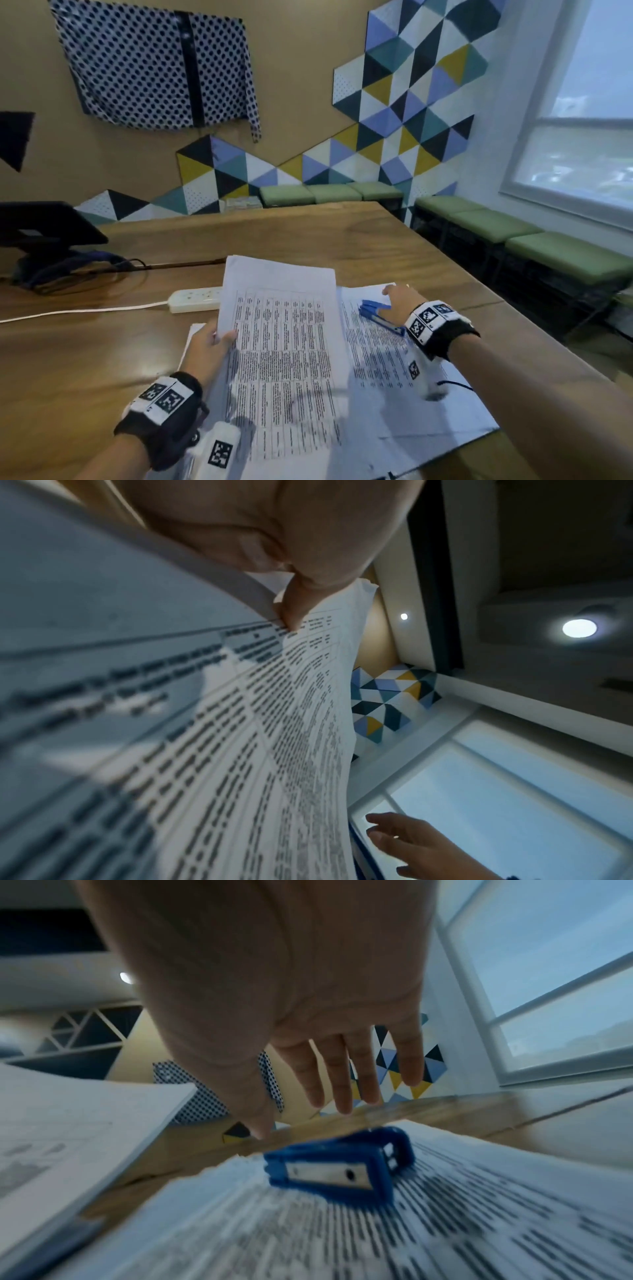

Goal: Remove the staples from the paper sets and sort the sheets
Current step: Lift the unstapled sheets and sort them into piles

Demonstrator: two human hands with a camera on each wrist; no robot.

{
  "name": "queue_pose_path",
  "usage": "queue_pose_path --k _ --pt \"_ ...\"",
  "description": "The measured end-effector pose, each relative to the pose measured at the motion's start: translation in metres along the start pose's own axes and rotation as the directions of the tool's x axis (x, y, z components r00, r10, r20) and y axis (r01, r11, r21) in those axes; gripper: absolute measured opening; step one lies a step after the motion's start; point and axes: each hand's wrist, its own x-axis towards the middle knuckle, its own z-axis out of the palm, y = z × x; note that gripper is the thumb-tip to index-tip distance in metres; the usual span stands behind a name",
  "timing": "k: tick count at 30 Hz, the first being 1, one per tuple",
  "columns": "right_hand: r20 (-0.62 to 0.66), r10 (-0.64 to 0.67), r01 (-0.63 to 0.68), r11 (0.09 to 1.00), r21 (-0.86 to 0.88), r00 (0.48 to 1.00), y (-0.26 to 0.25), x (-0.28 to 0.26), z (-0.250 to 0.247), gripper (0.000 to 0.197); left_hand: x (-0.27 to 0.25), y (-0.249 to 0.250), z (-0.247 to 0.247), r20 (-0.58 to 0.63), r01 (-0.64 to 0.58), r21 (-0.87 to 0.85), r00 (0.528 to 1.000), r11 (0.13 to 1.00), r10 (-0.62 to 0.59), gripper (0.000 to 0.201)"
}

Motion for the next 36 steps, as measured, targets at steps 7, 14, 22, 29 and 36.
queue_pose_path --k 7,14,22,29,36 --pt "0.095 -0.008 0.024 0.985 -0.169 0.995 0.001 0.010 0.021 0.025 0.005 -0.012 0.003 0.013 0.051 0.004 0.999 0.999 -0.051 0.029" --pt "0.036 0.032 -0.031 0.999 -0.010 0.999 -0.002 0.007 0.007 0.049 0.000 -0.004 -0.002 0.022 0.066 -0.109 0.998 0.992 -0.064 0.022" --pt "-0.343 0.001 0.252 0.679 0.690 0.939 -0.031 -0.016 -0.067 0.053 -0.016 0.016 -0.011 0.079 -0.049 -0.163 0.995 0.985 0.062 0.024" --pt "-0.695 -0.016 0.688 0.158 0.708 0.719 -0.109 -0.065 -0.098 0.011 -0.027 0.025 -0.013 0.066 -0.143 -0.223 0.985 0.964 0.161 0.028" --pt "-0.684 0.044 0.656 0.244 0.714 0.728 -0.147 -0.063 -0.076 0.042 -0.042 0.036 -0.015 0.077 -0.227 -0.241 0.965 0.944 0.252 0.029"
